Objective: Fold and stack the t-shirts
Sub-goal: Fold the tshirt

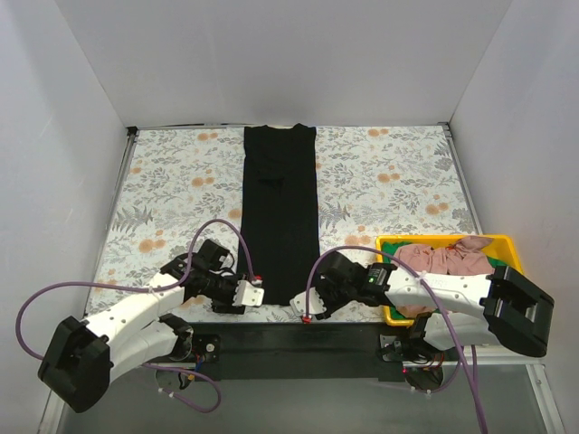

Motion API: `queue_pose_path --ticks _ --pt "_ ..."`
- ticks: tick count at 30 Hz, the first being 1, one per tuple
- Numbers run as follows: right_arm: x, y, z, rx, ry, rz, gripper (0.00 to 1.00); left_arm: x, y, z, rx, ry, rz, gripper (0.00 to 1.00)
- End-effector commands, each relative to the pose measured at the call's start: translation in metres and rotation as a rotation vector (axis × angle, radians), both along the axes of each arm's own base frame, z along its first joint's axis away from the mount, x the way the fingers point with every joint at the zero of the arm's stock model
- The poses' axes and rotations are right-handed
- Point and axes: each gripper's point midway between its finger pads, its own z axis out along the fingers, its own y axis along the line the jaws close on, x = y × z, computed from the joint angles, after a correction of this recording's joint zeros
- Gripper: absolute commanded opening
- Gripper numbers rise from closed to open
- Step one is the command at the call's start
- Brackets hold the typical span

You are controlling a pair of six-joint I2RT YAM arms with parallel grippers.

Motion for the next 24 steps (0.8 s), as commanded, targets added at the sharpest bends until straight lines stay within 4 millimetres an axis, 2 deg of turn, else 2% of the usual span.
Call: queue_pose_path --ticks 1,6,10,11,12,13,14,15,16,18,19,21,22,24 --pt "0.001 0.009 0.001 0.036 -0.046 0.035 0.43 0.009 -0.008 0.0 -0.038 -0.064 -0.047 0.48" --pt "-0.001 0.009 -0.008 0.016 -0.043 0.041 0.41 0.016 -0.011 -0.003 -0.041 -0.083 -0.033 0.48" --pt "0.0 0.002 -0.023 -0.021 -0.042 0.032 0.38 0.018 -0.006 -0.015 -0.003 -0.072 -0.015 0.46" --pt "0.0 0.001 -0.027 -0.024 -0.046 0.032 0.38 0.019 -0.006 -0.017 -0.001 -0.071 -0.015 0.42" --pt "0.001 0.0 -0.03 -0.031 -0.047 0.027 0.32 0.018 -0.004 -0.022 0.016 -0.052 -0.012 0.38" --pt "0.004 -0.001 -0.031 -0.038 -0.057 0.016 0.25 0.018 -0.004 -0.022 0.02 -0.044 -0.009 0.31" --pt "0.004 -0.001 -0.034 -0.048 -0.054 0.008 0.19 0.017 -0.005 -0.023 0.022 -0.032 -0.005 0.2" --pt "0.005 -0.001 -0.033 -0.051 -0.052 -0.006 0.08 0.017 -0.005 -0.022 0.02 -0.02 0.006 0.13" --pt "0.007 0.0 -0.031 -0.05 -0.055 -0.018 0.03 0.019 -0.009 -0.017 0.006 -0.021 0.007 0.08" --pt "0.004 0.003 -0.019 -0.034 -0.029 -0.042 0.01 0.015 -0.012 -0.009 -0.008 -0.012 -0.012 0.0" --pt "-0.002 0.008 -0.013 -0.019 -0.013 -0.032 0.01 0.015 -0.017 0.003 -0.038 -0.036 -0.031 0.0" --pt "-0.013 0.01 0.0 -0.004 0.012 -0.031 0.01 0.002 -0.02 0.014 -0.048 -0.01 -0.053 0.0" --pt "-0.015 0.018 0.013 0.025 0.018 -0.023 0.01 0.001 -0.029 0.033 -0.106 -0.026 -0.061 0.0" --pt "-0.011 0.022 0.025 0.037 0.01 -0.048 0.01 -0.001 -0.033 0.048 -0.14 -0.008 -0.033 0.0"
